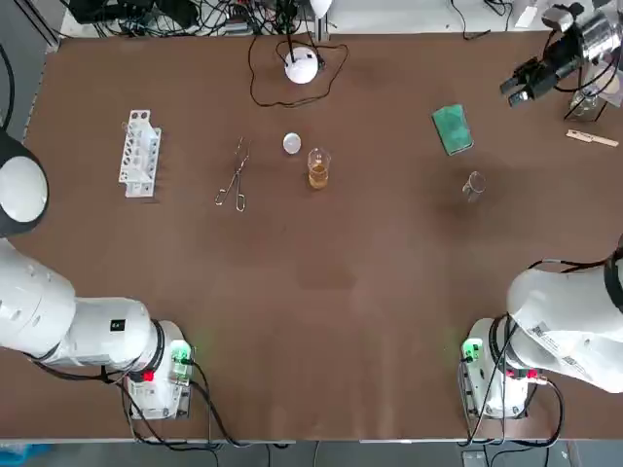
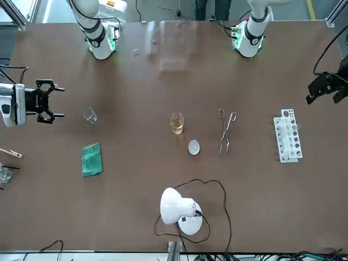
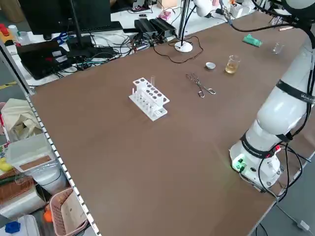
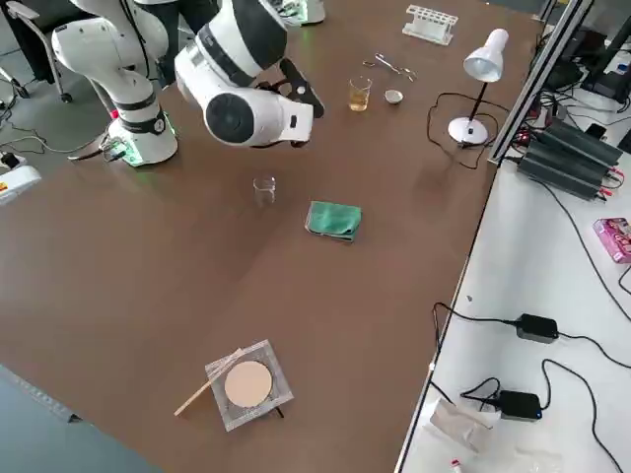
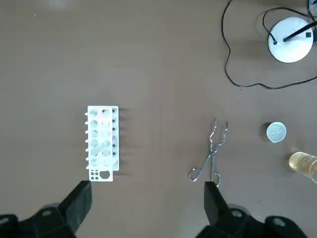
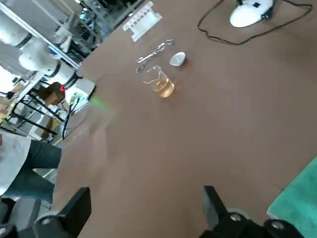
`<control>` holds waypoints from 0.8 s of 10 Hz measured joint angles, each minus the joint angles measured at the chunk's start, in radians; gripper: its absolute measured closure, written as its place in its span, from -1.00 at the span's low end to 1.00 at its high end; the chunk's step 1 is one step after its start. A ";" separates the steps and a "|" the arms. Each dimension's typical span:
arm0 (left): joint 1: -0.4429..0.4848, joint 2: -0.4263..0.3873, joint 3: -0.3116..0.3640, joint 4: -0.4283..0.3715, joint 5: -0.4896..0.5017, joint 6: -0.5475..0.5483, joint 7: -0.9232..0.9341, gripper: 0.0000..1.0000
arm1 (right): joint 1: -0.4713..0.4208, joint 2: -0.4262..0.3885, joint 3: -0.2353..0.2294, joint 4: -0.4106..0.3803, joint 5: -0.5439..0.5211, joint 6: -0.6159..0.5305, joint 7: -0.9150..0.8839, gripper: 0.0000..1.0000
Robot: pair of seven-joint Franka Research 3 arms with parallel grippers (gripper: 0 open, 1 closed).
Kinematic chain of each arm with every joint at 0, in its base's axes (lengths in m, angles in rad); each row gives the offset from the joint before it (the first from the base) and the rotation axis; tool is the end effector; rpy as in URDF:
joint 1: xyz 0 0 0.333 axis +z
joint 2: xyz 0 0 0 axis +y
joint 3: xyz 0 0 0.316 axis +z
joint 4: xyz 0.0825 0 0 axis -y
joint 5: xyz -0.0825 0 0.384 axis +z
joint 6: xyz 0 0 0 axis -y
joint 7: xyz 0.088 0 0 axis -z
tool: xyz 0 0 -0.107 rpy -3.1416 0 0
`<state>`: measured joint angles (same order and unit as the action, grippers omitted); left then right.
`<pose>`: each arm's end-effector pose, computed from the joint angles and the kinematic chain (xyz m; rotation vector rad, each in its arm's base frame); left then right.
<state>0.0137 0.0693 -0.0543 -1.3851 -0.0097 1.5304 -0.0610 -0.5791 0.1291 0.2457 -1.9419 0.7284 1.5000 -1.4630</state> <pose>0.5714 -0.0229 0.6691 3.1219 0.0311 0.1176 0.5231 -0.1054 0.4159 -1.9741 -1.0383 -0.2996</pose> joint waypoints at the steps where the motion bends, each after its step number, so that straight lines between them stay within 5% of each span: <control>1: 0.000 0.000 0.001 0.000 0.000 0.000 0.000 -1.00 | 0.037 -0.028 0.001 0.001 -0.020 0.037 0.098 -1.00; 8: 0.046 0.004 0.004 -0.002 0.000 -0.003 -0.003 -1.00 | 0.287 -0.159 0.007 0.106 -0.371 0.117 0.819 -1.00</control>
<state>0.0597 0.0731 -0.0504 -1.3870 -0.0094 1.5278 -0.0645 -0.2924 -0.0301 0.2525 -1.8354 0.3576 1.6174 -0.6443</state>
